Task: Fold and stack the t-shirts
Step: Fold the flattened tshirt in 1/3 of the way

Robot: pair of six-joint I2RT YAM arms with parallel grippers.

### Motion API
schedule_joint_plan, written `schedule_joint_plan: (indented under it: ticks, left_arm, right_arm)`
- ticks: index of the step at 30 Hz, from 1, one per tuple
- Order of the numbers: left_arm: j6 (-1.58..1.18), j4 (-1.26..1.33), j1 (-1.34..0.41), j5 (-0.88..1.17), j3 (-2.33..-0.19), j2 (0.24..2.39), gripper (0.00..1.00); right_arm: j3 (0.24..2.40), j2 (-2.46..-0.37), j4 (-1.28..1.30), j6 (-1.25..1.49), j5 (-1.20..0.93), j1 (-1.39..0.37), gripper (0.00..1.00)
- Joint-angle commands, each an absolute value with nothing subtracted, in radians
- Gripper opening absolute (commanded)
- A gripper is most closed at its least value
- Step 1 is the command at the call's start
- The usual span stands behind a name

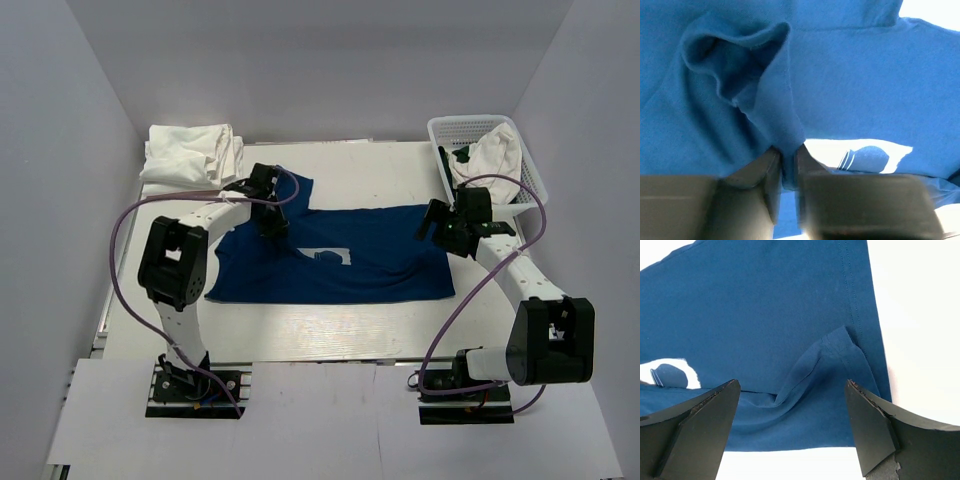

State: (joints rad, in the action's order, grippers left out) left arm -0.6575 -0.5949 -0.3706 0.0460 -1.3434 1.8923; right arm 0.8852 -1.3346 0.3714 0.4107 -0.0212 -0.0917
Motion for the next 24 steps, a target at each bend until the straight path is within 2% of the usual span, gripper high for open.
schedule_joint_plan:
  ticks: [1, 4, 5, 7, 17, 24]
  left_arm:
    - [-0.643, -0.572, -0.374, 0.09, -1.416, 1.94, 0.33]
    - [-0.618, -0.581, -0.374, 0.1, -1.479, 1.979, 0.49]
    - [-0.618, -0.581, -0.374, 0.1, -1.509, 2.002, 0.59]
    - [-0.609, -0.581, -0.374, 0.12, -1.558, 2.023, 0.66]
    - [-0.609, -0.532, -0.394, 0.221, -1.687, 2.132, 0.67]
    - [-0.621, -0.546, -0.439, 0.223, -1.697, 2.096, 0.68]
  right_arm:
    - [0.885, -1.313, 0.391, 0.397, -0.005, -0.087, 0.9]
    - [0.888, -1.316, 0.393, 0.394, -0.005, -0.089, 0.9]
    - [0.891, -1.319, 0.394, 0.39, -0.005, -0.09, 0.9]
    - [0.893, -1.321, 0.4, 0.391, -0.005, -0.095, 0.9]
    - [0.897, -1.338, 0.406, 0.382, -0.005, -0.091, 0.9]
    - [0.896, -1.336, 0.403, 0.379, -0.008, -0.091, 0.9]
